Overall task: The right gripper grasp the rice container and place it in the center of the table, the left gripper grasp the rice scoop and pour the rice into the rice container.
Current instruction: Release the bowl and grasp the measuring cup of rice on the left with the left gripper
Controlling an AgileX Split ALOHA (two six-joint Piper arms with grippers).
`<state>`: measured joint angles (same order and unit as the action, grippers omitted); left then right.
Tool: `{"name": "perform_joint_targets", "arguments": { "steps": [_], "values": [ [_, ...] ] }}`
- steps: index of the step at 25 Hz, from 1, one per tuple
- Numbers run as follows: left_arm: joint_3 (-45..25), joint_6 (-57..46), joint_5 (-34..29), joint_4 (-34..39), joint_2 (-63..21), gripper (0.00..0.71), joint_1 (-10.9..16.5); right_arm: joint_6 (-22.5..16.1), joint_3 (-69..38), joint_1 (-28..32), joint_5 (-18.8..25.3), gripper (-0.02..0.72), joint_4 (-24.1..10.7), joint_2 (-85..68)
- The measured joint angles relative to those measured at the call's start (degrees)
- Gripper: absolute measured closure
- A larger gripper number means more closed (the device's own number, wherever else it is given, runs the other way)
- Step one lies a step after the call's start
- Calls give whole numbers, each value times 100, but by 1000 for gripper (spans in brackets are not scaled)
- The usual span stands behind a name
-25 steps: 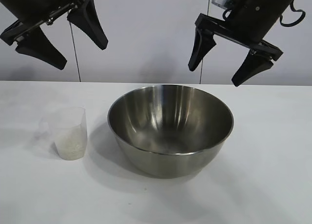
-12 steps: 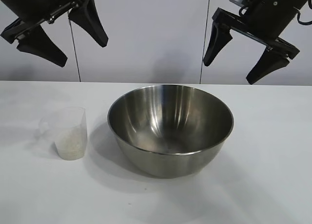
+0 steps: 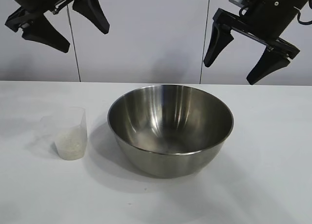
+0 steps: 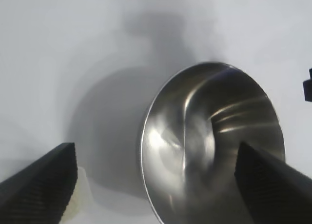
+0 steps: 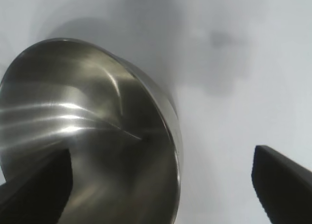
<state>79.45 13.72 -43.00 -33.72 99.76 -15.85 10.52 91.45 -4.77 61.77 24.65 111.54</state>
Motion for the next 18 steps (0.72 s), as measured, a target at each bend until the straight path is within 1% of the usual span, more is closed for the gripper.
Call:
{"name": "perform_joint_targets", "arguments": {
  "steps": [4, 6, 7, 10, 12, 13, 15, 16, 18],
  "values": [
    [51, 270, 15, -6, 0, 74, 0, 0, 0, 0, 0, 9, 0, 0],
    [51, 417, 341, 51, -57, 74, 0, 0, 0, 0, 5, 9, 0, 0],
    [51, 466, 642, 141, -104, 74, 0, 0, 0, 0, 5, 9, 0, 0],
    [-90, 517, 1839, 716, -403, 74, 0, 0, 0, 0, 27, 9, 0, 0],
    [-488, 538, 2721, 1128, -699, 74, 0, 0, 0, 0, 68, 9, 0, 0],
    [-718, 551, 3335, 1264, -842, 74, 0, 0, 0, 0, 86, 9, 0, 0],
    [-1335, 553, 4300, 1498, -1066, 74, 0, 0, 0, 0, 134, 9, 0, 0],
    [-1718, 553, 5016, 1586, -1157, 74, 0, 0, 0, 0, 134, 9, 0, 0],
    [-2510, 553, 6046, 1700, -1258, 74, 0, 0, 0, 0, 134, 9, 0, 0]
  ]
}}
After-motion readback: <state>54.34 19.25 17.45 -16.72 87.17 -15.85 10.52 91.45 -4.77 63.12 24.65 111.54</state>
